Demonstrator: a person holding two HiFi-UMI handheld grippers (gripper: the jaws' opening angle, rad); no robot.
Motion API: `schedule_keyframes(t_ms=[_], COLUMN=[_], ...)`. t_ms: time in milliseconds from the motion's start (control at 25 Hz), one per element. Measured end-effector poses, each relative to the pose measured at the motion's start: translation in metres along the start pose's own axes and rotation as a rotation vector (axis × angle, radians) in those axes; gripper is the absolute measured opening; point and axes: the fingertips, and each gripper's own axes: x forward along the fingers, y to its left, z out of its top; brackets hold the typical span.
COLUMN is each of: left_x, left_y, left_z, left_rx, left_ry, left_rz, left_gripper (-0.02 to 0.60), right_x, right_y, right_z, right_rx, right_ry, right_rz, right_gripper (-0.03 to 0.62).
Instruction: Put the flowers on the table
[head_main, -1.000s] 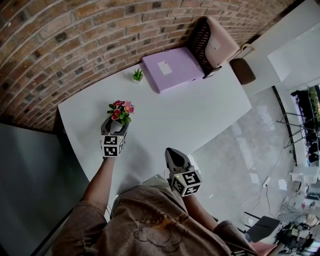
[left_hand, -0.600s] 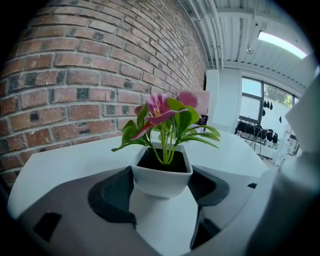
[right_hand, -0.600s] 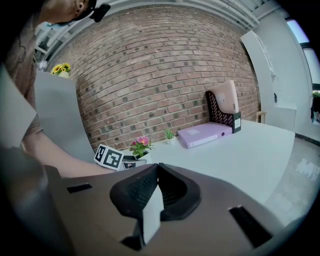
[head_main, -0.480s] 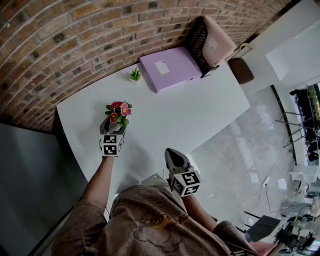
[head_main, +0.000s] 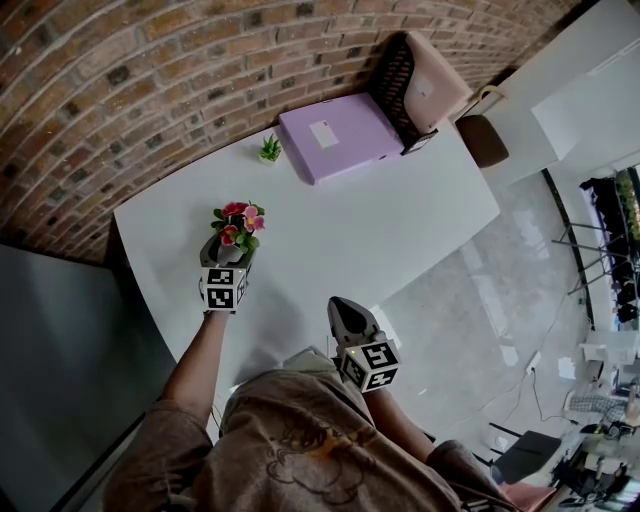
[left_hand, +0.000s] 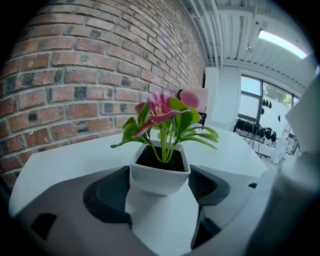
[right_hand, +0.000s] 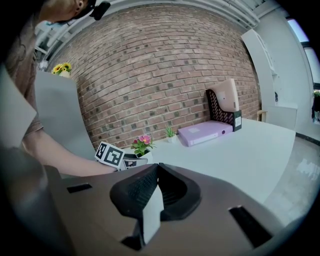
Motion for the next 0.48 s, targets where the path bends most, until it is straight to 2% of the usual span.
schedule_keyframes(t_ms=[480], left_x=[-0.039], left_y=[-0.017], left_z=[0.013], left_rx=[-0.024], left_ry=[-0.02], left_rz=[-0.061], left_gripper=[0.363], right_x=[0.011], right_y=[0.013], right_z=[0.007], right_rx=[-0.016], right_ry=[-0.025], right_rz=[0.055], right_gripper=[0.003])
